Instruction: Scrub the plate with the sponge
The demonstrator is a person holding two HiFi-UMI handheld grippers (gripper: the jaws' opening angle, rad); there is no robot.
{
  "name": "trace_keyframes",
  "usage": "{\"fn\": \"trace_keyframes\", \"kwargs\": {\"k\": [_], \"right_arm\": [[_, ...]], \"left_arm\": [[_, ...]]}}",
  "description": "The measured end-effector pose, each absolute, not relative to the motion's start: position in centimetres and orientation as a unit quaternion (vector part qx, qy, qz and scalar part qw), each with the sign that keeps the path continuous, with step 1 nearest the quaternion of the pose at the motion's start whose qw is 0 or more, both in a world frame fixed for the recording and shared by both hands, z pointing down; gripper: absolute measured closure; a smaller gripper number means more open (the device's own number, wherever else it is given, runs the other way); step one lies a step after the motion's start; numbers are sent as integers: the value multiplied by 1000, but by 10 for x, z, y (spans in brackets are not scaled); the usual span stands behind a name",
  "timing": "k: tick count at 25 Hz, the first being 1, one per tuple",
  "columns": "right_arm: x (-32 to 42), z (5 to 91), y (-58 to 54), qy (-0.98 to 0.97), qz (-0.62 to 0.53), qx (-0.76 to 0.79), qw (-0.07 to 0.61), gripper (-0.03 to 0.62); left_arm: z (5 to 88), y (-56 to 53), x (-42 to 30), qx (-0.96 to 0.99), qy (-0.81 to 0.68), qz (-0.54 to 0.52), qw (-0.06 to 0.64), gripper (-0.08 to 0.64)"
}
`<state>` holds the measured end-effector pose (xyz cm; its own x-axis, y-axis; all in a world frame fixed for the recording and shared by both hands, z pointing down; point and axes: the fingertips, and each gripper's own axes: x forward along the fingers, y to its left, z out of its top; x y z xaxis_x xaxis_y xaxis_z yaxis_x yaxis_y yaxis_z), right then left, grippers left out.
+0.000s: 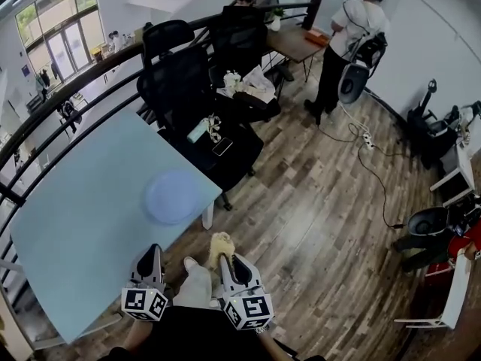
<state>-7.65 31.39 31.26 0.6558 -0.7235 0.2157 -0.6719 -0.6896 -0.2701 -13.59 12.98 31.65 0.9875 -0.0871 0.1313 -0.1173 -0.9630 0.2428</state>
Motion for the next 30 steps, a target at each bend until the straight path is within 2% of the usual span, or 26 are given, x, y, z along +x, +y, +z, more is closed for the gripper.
{"fn": "trace_keyframes", "kwargs": {"k": [24,30], "right_arm": [[52,319,184,426,-154,-890,53,528],[63,322,145,457,-150,-875,54,528]], "left_arm": [[341,10,-19,985,-84,48,142,557],[340,-15,-17,984,-107,42,136,557]]}}
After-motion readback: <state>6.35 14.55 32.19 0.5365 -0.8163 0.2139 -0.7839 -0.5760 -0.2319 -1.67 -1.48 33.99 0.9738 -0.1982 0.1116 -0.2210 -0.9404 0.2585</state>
